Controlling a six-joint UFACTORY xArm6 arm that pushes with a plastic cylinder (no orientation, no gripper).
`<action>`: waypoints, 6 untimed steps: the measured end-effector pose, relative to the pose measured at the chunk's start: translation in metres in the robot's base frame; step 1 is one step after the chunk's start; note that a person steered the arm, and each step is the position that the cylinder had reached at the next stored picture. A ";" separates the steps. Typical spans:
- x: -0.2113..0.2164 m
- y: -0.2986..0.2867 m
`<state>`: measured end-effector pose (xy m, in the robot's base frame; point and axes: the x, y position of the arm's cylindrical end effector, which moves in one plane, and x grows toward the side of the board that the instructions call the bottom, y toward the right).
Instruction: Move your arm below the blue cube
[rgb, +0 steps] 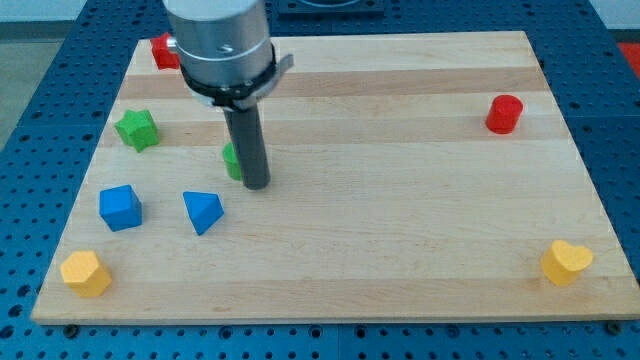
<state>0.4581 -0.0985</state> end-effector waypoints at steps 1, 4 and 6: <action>-0.005 -0.003; 0.110 0.028; 0.107 -0.038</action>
<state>0.5655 -0.1364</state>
